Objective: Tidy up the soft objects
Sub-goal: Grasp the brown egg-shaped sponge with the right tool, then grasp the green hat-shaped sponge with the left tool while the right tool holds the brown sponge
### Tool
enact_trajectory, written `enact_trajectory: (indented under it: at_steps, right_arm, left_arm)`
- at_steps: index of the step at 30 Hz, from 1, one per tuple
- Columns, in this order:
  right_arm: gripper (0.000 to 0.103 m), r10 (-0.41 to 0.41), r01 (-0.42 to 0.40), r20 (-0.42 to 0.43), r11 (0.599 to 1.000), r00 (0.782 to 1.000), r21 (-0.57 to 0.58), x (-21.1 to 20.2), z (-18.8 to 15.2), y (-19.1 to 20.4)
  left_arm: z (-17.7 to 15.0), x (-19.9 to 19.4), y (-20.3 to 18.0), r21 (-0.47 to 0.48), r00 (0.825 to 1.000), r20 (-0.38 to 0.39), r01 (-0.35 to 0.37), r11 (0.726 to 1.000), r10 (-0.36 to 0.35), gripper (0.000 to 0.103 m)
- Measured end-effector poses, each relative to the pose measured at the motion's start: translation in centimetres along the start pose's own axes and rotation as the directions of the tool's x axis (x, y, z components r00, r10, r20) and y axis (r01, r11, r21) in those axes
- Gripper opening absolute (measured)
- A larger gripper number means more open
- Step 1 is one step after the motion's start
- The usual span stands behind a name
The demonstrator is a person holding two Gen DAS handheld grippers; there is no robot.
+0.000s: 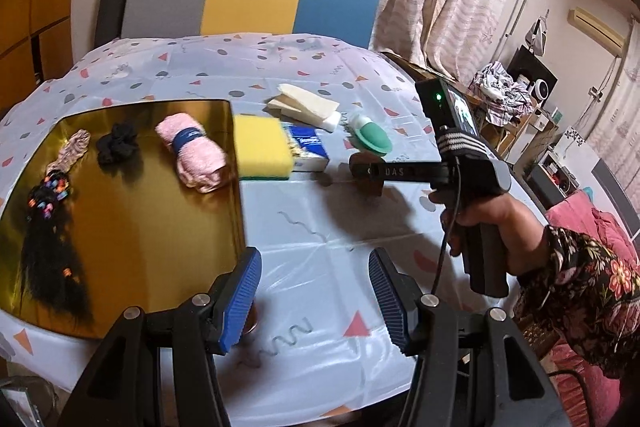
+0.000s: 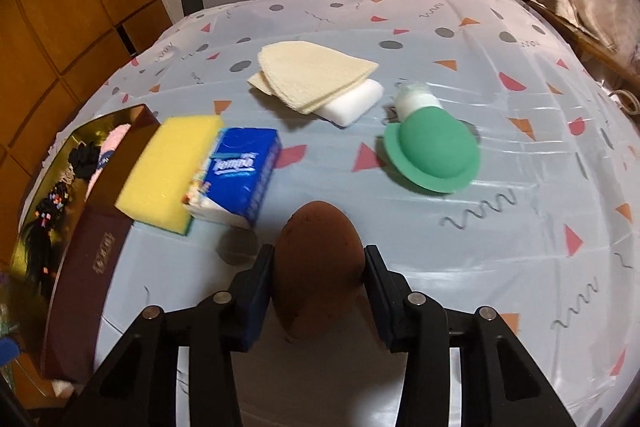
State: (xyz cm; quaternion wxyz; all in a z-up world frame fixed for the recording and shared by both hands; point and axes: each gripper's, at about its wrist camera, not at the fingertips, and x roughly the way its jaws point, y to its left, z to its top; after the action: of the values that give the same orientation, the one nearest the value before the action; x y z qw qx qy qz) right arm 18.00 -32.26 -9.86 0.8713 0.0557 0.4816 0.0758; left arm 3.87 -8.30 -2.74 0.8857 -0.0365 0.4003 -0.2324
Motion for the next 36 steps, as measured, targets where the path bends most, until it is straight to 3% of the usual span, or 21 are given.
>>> enact_trajectory:
  at_steps: [11, 17, 20, 23, 27, 31, 36]
  right_arm:
    - [0.044, -0.1, 0.103, -0.037, 0.991, 0.994, 0.085, -1.3, 0.4, -6.3]
    - [0.043, -0.028, 0.038, -0.048, 0.969, 0.998, 0.244, -1.5, 0.2, -9.4]
    - [0.043, -0.099, 0.111, -0.063, 0.97, 0.993, 0.217, -1.8, 0.3, -9.2]
    - [0.043, -0.108, 0.125, -0.079, 0.955, 0.991, 0.27, -2.1, 0.2, -10.5]
    - [0.043, -0.051, 0.078, -0.083, 0.928, 0.995, 0.363, -2.5, -0.5, -12.3]
    - [0.043, -0.116, 0.135, -0.073, 0.923, 0.991, 0.36, -3.4, -0.3, -12.6]
    - [0.043, -0.116, 0.126, -0.05, 0.896, 0.992, 0.425, -4.2, -0.2, -14.1]
  left_arm:
    - [1.3, 2.2, -2.8, 0.041, 0.999, -0.046, 0.02, 0.999, -0.018, 0.057]
    - [3.3, 4.4, -4.7, 0.036, 0.995, -0.089, 0.045, 0.998, -0.042, 0.057]
    - [5.1, 6.1, -5.8, 0.028, 0.991, -0.12, 0.07, 0.997, -0.066, 0.057]
    - [7.2, 8.3, -6.3, -0.028, 0.985, -0.145, 0.092, 0.995, -0.095, 0.057]
    - [9.7, 12.0, -7.3, -0.085, 0.977, -0.186, 0.088, 0.992, -0.103, 0.057]
    - [11.9, 16.1, -8.6, -0.1, 0.971, -0.217, 0.084, 0.991, -0.104, 0.062]
    - [14.1, 21.1, -9.4, -0.078, 0.969, -0.237, 0.056, 0.995, -0.073, 0.07]
